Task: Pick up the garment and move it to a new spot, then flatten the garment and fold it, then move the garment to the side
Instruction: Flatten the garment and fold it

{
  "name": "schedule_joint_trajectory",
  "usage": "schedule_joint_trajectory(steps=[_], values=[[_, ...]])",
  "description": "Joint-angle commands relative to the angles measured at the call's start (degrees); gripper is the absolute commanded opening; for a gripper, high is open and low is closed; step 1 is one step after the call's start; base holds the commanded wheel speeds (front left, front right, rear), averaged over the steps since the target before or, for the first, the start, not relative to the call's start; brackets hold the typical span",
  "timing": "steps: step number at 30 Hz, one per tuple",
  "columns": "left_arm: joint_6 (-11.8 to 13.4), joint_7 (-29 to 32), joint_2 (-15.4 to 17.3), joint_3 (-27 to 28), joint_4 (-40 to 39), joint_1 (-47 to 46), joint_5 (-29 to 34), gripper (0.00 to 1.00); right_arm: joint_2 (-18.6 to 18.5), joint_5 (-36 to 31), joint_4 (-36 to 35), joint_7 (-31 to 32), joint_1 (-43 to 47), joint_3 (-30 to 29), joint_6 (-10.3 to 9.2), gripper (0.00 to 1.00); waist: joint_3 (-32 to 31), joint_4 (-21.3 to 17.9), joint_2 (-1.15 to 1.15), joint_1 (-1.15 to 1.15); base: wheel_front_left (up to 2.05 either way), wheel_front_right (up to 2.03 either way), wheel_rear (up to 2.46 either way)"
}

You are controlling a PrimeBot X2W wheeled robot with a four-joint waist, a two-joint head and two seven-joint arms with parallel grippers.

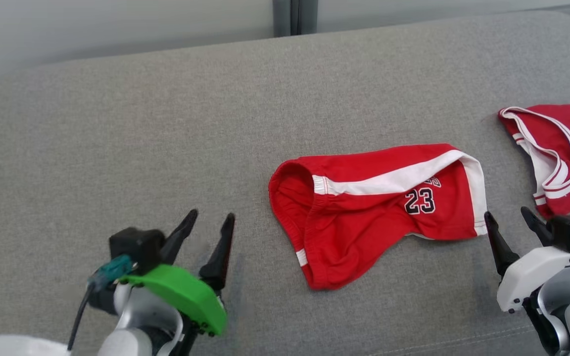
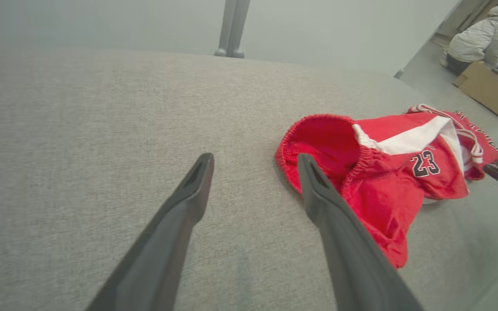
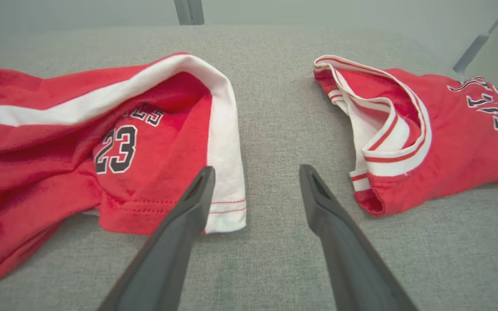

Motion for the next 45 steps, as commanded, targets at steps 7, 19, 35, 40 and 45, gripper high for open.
schedule_joint_trajectory(steps=[7,19,35,40,45], values=[[-0.35,10.46,-1.33,-7.22,-3.12,-7.3,-1.86,1.0,-2.01,4.65,-1.02,5.85,-2.02,4.53,-0.06,1.0,8.0,-2.06,0.0,0.0,0.0,0.0,0.0],[0.83,13.79,-2.18,-12.74,2.34,-15.78,-3.85,1.0,-2.72,6.66,1.14,3.67,-4.57,9.61,-0.06,1.0,9.53,-4.24,0.0,0.0,0.0,0.0,0.0],[2.7,13.14,-2.42,-15.57,9.76,-21.06,-6.65,1.0,-4.66,7.77,2.4,2.91,-8.53,14.55,-0.06,1.0,10.2,-6.31,0.0,0.0,0.0,0.0,0.0],[2.96,12.37,-2.45,-16.25,12.69,-22.82,-8.21,0.81,-5.08,8.25,2.81,2.8,-9.56,15.73,-0.06,1.0,10.29,-6.67,0.0,0.0,0.0,0.0,0.0],[3.18,11.01,-2.44,-17.6,15.63,-24.68,-9.38,0.2,-5.62,8.78,3.57,2.93,-10.85,17.47,-0.05,1.0,10.36,-7.04,0.0,0.0,0.0,0.0,0.0]])
